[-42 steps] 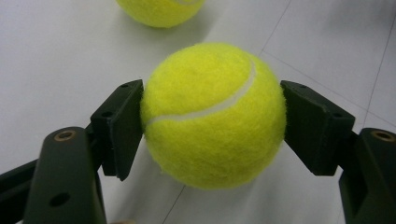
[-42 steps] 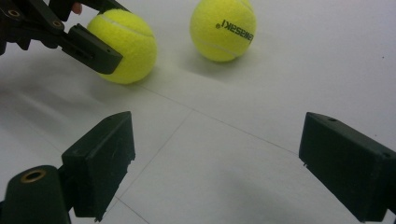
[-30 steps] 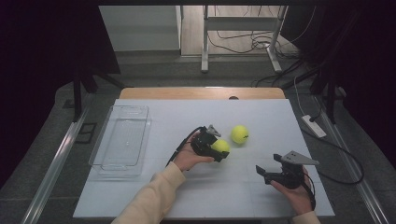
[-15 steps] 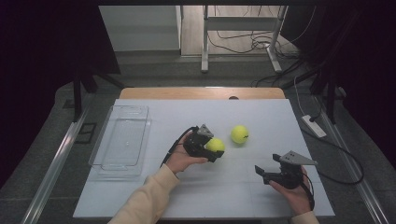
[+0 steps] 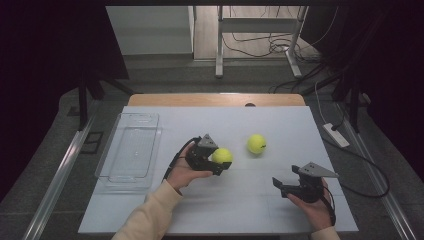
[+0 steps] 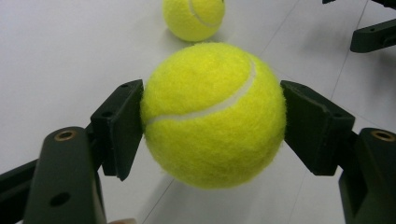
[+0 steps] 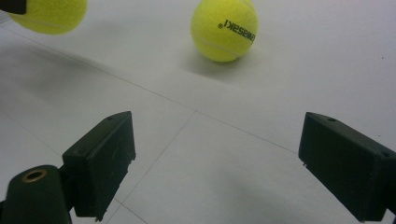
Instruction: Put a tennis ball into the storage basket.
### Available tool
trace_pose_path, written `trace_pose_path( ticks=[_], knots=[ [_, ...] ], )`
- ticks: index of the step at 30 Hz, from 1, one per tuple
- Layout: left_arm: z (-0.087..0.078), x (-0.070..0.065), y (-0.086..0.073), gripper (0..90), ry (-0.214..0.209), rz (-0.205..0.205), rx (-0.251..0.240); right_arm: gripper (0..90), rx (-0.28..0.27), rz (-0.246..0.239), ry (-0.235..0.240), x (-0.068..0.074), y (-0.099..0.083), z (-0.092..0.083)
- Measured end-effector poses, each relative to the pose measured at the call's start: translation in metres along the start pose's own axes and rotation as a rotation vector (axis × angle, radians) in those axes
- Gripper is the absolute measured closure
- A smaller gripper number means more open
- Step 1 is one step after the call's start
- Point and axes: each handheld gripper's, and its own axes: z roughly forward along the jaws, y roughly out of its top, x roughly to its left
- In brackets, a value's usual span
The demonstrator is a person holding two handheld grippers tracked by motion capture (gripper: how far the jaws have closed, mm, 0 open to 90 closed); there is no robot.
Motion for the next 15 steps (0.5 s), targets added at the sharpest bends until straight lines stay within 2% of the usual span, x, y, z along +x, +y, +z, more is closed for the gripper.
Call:
trace_pose_path(
  ticks=[15],
  knots=[
    [-0.015, 0.007, -0.006, 27.2, 0.013, -0.008, -0.032, 11.1, -0.001, 0.008, -0.025, 0.003, 0.001, 0.0]
  ],
)
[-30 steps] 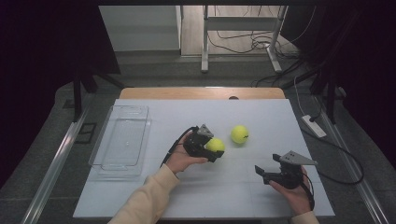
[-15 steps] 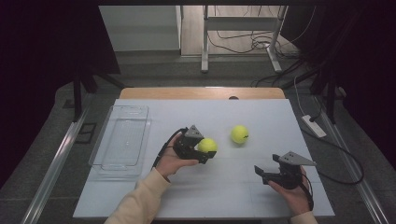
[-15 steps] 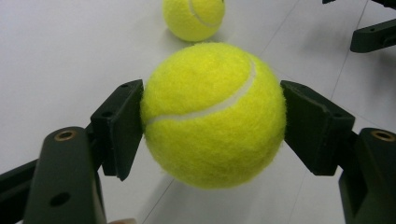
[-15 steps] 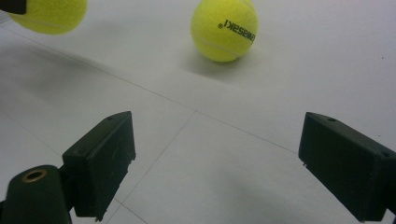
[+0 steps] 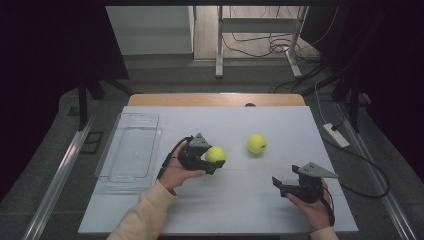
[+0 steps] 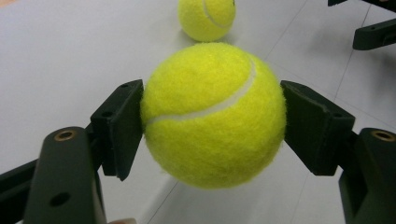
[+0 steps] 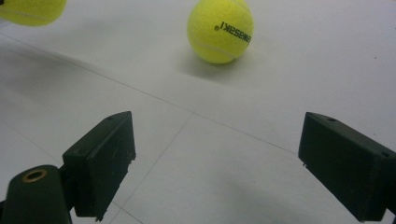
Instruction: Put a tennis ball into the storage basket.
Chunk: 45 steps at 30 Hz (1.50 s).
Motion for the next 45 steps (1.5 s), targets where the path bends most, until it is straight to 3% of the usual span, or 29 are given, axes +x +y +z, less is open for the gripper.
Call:
trace_pose_path(
  ticks=[17, 30, 45],
  knots=[
    [-0.01, 0.004, 0.0, 27.2, 0.019, -0.015, -0.037, 11.3, -0.002, 0.0, 0.008, 0.0, -0.001, 0.0],
    [-0.026, 0.007, 0.002, 27.2, 0.036, -0.028, -0.088, 11.3, -0.005, -0.001, 0.008, 0.001, 0.0, -0.001],
    [-0.05, 0.02, 0.001, 27.2, 0.073, -0.075, -0.15, 11.4, -0.003, -0.009, 0.006, 0.001, 0.0, -0.001]
  ],
)
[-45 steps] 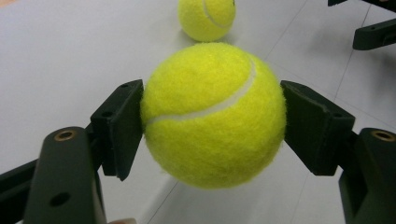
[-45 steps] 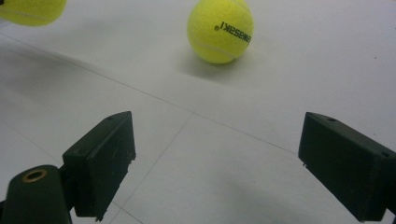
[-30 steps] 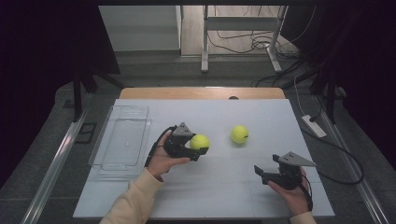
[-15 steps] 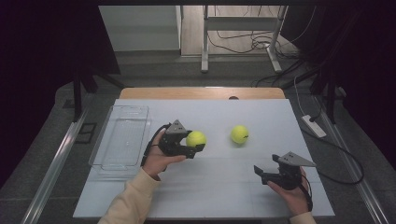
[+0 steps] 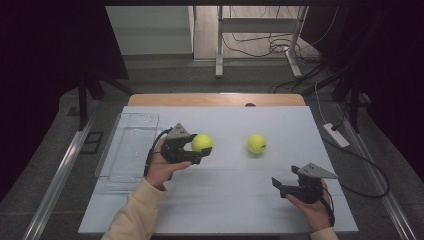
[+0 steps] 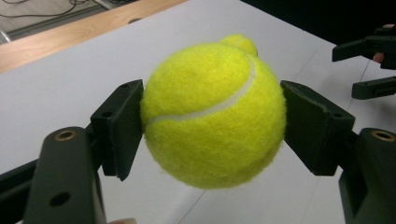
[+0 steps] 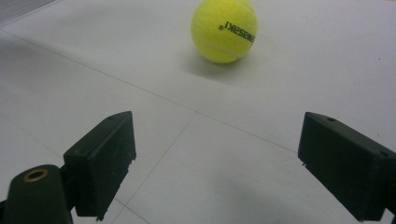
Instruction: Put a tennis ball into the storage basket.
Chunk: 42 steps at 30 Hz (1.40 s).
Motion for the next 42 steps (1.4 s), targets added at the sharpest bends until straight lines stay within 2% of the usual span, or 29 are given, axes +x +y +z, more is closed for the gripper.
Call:
trace_pose_path(
  ticks=[12, 29, 42],
  knots=[
    [-0.017, 0.012, 0.002, 27.2, 0.025, -0.026, -0.03, 11.5, 0.0, 0.002, -0.004, 0.0, 0.001, 0.0],
    [-0.028, 0.021, 0.002, 27.3, 0.047, -0.044, -0.066, 11.5, -0.002, 0.004, -0.001, -0.001, 0.001, -0.001],
    [-0.043, 0.029, 0.003, 27.3, 0.072, -0.066, -0.114, 11.5, -0.003, 0.005, -0.002, -0.001, 0.001, -0.001]
  ],
)
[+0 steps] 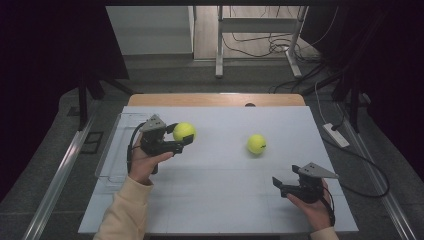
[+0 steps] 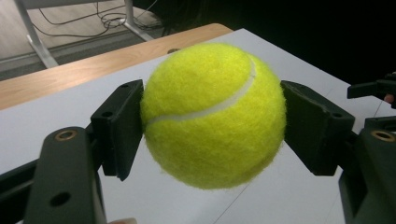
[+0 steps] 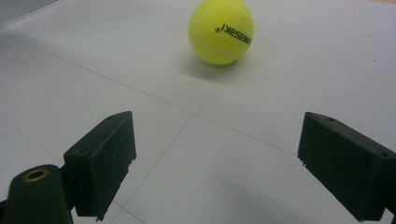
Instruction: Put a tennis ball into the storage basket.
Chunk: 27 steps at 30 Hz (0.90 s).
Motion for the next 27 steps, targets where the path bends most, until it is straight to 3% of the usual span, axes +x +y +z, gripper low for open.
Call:
trace_pose_path(
  ticks=[27],
  knots=[
    [-0.018, 0.013, 0.002, 27.3, 0.051, -0.023, -0.046, 11.5, -0.005, -0.005, -0.003, 0.0, 0.001, -0.001]
  ],
)
